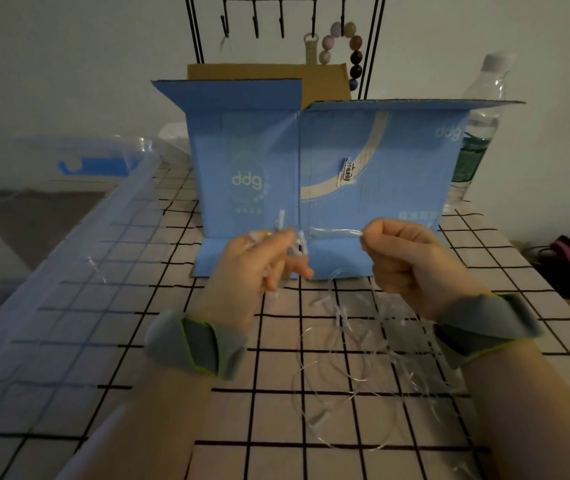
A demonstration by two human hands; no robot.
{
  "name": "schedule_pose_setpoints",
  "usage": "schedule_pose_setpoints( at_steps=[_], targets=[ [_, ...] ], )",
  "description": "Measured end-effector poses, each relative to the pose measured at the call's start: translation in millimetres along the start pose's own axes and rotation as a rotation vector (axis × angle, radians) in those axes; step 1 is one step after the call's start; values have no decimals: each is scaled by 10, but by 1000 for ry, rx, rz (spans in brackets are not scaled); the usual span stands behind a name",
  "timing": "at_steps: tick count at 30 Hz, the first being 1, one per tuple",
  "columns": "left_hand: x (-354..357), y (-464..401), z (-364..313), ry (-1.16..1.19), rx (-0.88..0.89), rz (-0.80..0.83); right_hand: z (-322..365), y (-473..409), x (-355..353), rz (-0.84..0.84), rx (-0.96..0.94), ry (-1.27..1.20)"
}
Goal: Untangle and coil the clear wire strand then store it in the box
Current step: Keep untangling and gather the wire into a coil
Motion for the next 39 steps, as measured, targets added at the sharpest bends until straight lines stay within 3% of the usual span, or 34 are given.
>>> schedule_pose_setpoints(
  at_steps=[5, 8, 11, 13, 16, 20, 25, 29, 32, 35, 39],
  targets=[
    [113, 82, 0, 438, -271, 180, -12, -41, -78, -188, -68, 30],
    [227, 152, 0, 555, -379, 361, -53, -89, -129, -352, -133, 174],
    [286, 182, -54, 690, -397, 525, -76, -103, -79, -363, -226, 377],
    [283, 176, -77, 717, -381, 502, -101, -85, 31, -277, -293, 520],
    [234, 135, -68, 667, -334, 314, -174, -33, 194, -124, -330, 691],
    [194, 89, -27, 670, -302, 200, -177, 33, 327, -5, -427, 792],
    [153, 20, 26, 517, -247, 88, -180, 88, 419, 123, -434, 835],
    [76, -42, 36, 349, -79, -27, -151, 126, 408, 179, -342, 730],
    [-3, -58, 9, 13, 144, -89, -151, 155, 390, 230, -200, 521],
    [30, -10, -28, -295, 318, -41, -116, 191, 415, 285, -150, 346],
    [89, 50, -37, -390, 332, 31, -65, 147, 332, 213, -82, 159]
  ],
)
Point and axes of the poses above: each hand's wrist, its own y-axis away from the middle knuckle, its own x-axis out of the palm, z = x × y, the point moved 6 cm from there along -y, towards the middle knuckle, and after that the axes turned 15 degrees about -z, right-handed, at the moved point
